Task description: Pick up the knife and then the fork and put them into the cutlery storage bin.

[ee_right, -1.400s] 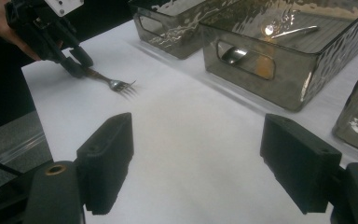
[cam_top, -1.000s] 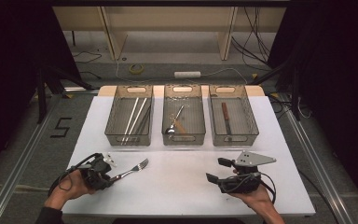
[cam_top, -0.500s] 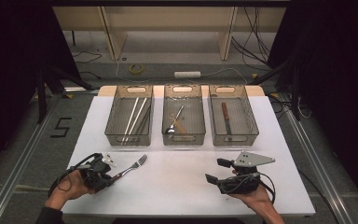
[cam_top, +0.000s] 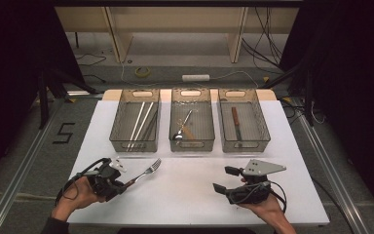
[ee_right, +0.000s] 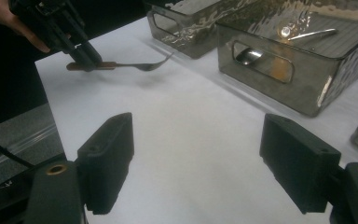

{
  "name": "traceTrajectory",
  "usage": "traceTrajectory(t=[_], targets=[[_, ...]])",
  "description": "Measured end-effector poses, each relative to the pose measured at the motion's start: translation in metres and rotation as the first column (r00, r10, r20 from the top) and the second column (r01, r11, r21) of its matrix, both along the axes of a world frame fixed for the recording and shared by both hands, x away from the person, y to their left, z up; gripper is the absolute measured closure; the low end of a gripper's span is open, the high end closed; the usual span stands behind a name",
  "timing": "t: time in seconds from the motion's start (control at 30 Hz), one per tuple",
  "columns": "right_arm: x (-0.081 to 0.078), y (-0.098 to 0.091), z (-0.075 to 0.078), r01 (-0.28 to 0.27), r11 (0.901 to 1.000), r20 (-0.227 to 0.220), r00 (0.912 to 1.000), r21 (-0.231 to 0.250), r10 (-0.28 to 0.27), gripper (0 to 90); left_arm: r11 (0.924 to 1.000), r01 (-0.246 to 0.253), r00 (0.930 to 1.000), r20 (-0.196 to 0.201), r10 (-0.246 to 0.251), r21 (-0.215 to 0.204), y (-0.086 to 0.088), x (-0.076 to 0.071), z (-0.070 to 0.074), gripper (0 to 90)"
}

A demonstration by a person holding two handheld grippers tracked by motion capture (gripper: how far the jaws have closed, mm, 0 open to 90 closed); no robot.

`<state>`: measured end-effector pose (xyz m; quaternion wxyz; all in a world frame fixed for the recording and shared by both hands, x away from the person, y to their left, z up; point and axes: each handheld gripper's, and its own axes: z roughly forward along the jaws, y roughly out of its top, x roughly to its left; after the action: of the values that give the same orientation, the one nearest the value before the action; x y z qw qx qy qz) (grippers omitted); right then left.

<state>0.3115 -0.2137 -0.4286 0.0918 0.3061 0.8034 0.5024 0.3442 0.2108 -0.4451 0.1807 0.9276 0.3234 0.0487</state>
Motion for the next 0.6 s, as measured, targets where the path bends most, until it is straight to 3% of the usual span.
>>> traceTrajectory(t=[0.13, 0.6], targets=[[-0.002, 0.003, 0.001, -0.016, 0.9999, 0.013, 0.9998, -0.004, 0.016, 27.0, 0.9992, 0.029, 0.9995, -0.012, -0.03, -0.029, -0.014, -0.002, 0.005, 75.8], [-0.012, 0.03, 0.003, -0.11, 0.9913, 0.076, 0.9904, -0.072, 0.115, 27.8, 0.9896, 0.139, 0.9889, -0.048, -0.14, -0.039, -0.066, -0.001, 0.007, 75.8]])
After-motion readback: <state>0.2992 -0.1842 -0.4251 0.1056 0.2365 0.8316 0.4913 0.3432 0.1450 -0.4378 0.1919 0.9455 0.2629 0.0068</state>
